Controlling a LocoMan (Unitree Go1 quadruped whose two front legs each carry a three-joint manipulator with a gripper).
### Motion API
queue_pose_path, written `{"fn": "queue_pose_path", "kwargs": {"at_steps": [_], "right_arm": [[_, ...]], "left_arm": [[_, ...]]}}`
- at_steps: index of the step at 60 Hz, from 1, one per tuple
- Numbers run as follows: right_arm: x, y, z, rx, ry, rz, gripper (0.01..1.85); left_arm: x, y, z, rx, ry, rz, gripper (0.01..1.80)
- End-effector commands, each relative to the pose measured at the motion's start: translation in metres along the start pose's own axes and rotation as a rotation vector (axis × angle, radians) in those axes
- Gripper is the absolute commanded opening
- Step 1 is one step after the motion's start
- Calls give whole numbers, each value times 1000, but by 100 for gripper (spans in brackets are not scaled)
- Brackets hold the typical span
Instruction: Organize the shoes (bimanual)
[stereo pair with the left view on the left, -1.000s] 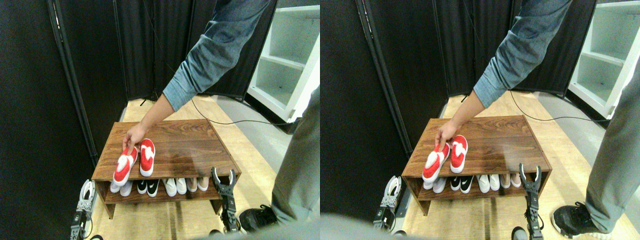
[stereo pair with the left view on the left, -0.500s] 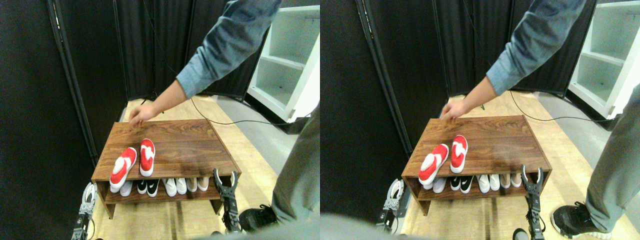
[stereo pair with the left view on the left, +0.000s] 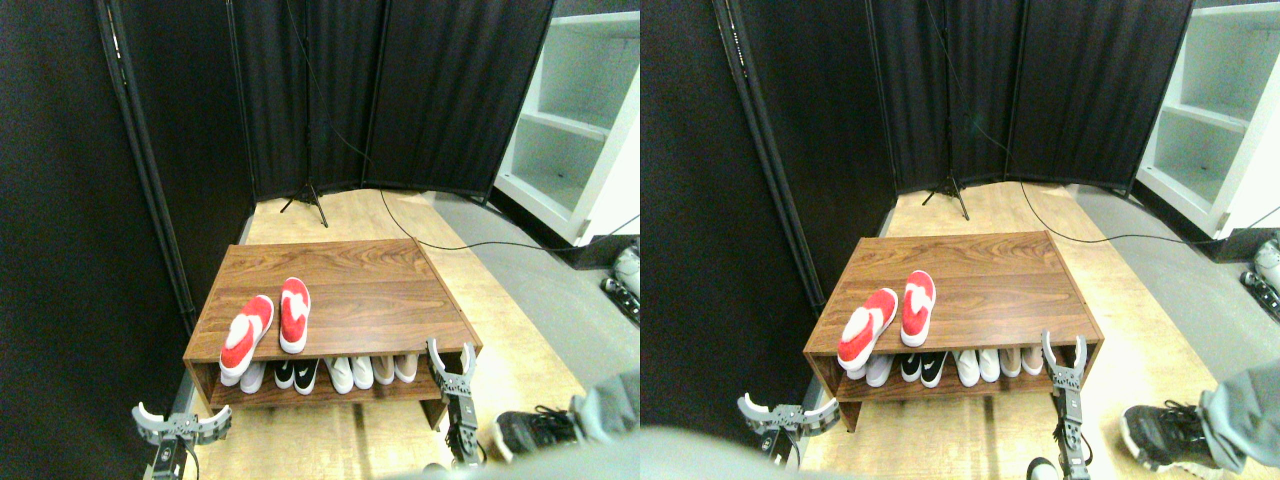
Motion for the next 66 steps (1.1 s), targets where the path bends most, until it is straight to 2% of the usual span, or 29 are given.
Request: {"fn": "queue_pose_path", "kwargs": {"at_steps": [1, 7, 20, 39, 54, 66], "right_arm": [[1, 5, 0, 20, -4, 30, 40], [0, 6, 0, 3, -11, 30, 42], [0, 8, 1, -22, -16, 29, 43], [-2, 10, 2, -31, -25, 30, 44], [-4, 11, 4, -56, -36, 20, 47], [-4, 9, 5, -66, -44, 22, 46]], "left_arm": [[6, -7, -2, -35, -2, -31, 142], [15, 2, -5, -60, 44, -20, 149], [36, 29, -15, -97, 51, 1, 168], [60, 56, -36, -149, 56, 40, 178], [76, 54, -42, -183, 80, 29, 173], [86, 44, -44, -183, 96, 22, 173]]}}
